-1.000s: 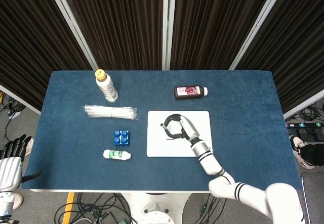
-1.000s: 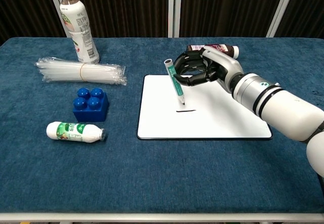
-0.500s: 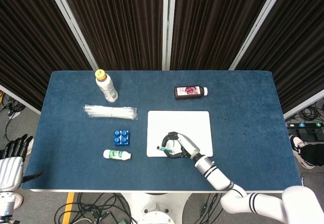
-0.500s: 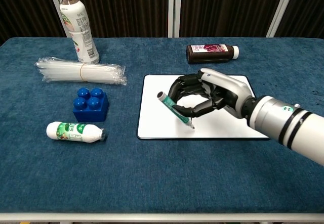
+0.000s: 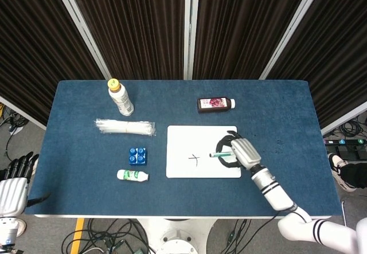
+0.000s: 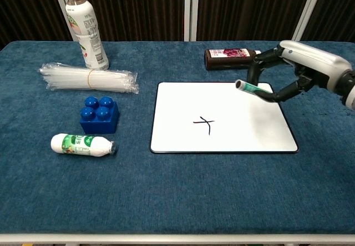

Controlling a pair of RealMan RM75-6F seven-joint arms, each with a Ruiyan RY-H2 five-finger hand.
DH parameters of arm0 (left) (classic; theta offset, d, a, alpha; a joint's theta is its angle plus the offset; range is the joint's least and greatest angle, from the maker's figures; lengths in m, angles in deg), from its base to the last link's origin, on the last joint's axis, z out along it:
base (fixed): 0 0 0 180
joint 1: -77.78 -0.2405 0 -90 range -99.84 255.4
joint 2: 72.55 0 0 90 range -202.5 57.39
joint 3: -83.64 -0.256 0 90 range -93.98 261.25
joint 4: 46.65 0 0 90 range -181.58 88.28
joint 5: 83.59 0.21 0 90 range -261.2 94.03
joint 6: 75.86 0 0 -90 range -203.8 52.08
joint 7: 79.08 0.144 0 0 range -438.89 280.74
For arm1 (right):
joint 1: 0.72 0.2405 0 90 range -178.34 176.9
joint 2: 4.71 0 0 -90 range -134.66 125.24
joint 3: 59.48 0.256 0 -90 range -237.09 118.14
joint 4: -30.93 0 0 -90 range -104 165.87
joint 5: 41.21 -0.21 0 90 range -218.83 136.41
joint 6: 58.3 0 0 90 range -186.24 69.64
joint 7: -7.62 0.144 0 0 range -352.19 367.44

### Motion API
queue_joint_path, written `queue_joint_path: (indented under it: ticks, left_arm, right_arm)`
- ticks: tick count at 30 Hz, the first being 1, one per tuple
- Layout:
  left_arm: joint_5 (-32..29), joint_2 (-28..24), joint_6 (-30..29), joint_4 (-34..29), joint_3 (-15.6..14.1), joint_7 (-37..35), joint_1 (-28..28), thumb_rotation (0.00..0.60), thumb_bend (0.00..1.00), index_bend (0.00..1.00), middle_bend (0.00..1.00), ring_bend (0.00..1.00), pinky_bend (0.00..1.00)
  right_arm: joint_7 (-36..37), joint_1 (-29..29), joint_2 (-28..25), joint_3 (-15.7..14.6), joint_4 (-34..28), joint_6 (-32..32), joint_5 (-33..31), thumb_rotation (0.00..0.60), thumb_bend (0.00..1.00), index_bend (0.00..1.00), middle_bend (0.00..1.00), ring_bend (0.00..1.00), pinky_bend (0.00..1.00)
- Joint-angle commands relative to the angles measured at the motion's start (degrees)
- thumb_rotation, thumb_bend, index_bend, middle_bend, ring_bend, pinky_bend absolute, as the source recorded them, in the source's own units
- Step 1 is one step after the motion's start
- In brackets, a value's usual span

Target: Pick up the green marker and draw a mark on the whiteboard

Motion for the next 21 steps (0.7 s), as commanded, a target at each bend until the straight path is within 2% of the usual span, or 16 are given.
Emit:
queue_joint_path:
  ticks: [1,5,13,14,16,19,21]
  left_arm:
    - [-0.01,-0.13,0.18,-0.28,0.03,0.29,0.14,0.6,0.0,0.03,0.0,0.0,0.0]
    - [-0.13,-0.4,0.38,-0.95,0.06,0.84,0.27,0.6,0.0,0.03,0.0,0.0,0.0]
    - [-0.64,-0.81,1.02,-1.86,0.0,1.79,0.41,0.6,0.0,0.03,0.0,0.0,0.0]
    - [-0.64,-0.81,1.09,-1.96,0.0,1.91,0.46,0.6,0.0,0.03,0.0,0.0,0.0]
    - [-0.63,-0.79,1.14,-2.06,0.02,2.08,0.54,0.6,0.0,0.03,0.0,0.0,0.0]
    - [-0.61,-0.8,1.29,-2.15,0.09,2.16,0.73,0.6,0.0,0.03,0.0,0.0,0.0]
    - [-0.58,-0.81,1.28,-2.14,0.19,2.12,0.83,0.6,0.0,0.03,0.0,0.0,0.0]
  right_arm:
    - [-21.76,0.01,-6.06,-1.88,1.79,-3.05,-3.11,0.6,0.44,0.62,0.52,0.23,0.07]
    - [-29.11,0.15,-4.44,-2.57,4.65,-5.54,-6.2,0.6,0.44,0.59,0.5,0.19,0.05]
    - [-33.03,-0.14,0.13,-3.98,12.88,-6.98,-6.99,0.6,0.44,0.54,0.45,0.14,0.02]
    - [-33.75,-0.14,0.31,-4.18,13.25,-7.46,-7.21,0.6,0.43,0.51,0.43,0.13,0.02]
    - [-35.18,-0.28,0.26,-4.27,13.09,-7.84,-7.85,0.6,0.43,0.39,0.34,0.05,0.0]
    - [-37.77,-1.01,-0.69,-3.93,10.86,-6.99,-9.27,0.6,0.43,0.22,0.22,0.0,0.0]
    - [-37.54,-2.28,-2.36,-3.55,7.62,-4.5,-9.41,0.6,0.43,0.19,0.19,0.0,0.0]
